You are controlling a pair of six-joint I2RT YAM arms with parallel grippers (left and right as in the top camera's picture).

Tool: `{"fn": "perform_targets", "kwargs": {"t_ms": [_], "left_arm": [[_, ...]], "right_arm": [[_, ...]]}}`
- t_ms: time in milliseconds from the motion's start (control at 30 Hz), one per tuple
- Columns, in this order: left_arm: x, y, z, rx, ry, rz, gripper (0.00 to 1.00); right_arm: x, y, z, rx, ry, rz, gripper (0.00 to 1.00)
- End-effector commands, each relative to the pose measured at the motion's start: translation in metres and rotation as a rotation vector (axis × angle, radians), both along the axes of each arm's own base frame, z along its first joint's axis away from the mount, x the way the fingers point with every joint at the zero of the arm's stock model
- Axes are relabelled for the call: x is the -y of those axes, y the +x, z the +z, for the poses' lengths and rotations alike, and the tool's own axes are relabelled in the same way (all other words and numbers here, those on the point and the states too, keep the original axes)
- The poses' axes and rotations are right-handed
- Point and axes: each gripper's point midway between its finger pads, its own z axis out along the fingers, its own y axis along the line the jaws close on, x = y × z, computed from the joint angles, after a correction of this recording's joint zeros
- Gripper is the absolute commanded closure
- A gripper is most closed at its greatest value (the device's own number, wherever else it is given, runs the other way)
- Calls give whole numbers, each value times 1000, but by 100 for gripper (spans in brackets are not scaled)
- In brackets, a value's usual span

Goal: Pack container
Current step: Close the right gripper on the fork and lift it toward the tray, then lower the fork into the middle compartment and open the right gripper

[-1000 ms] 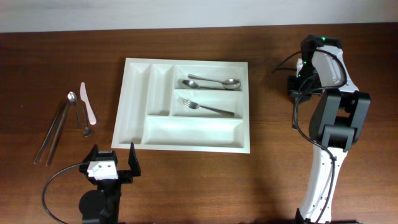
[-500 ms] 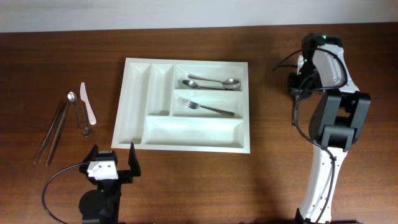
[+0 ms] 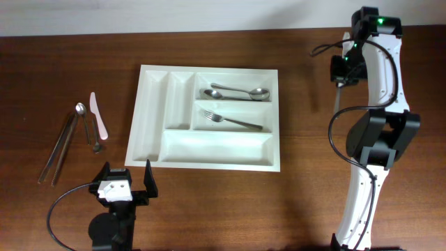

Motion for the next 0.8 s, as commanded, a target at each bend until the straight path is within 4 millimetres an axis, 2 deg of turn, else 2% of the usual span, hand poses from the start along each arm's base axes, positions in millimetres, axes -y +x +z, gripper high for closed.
{"fn": "perform_targets", "kwargs": {"t_ms": [0,167,267,367,533,767], "left_arm": [[0,0,-1,2,7,-2,1],[0,0,-1,2,7,-2,1],[0,0,-1,2,7,-2,1],[0,0,-1,2,7,-2,1],[0,0,-1,2,7,-2,1],[0,0,-1,2,7,-2,1]], "right_arm": [[-46,15,39,129,98,203,96],[-118,16,66,236,212,519,96],[-169,8,76,300,304,756,96],[-207,-3,80,336,341,939,96],[-251,-25,77,321,347,1125,96],[-289,-63,68,265,367,1353,96]]}}
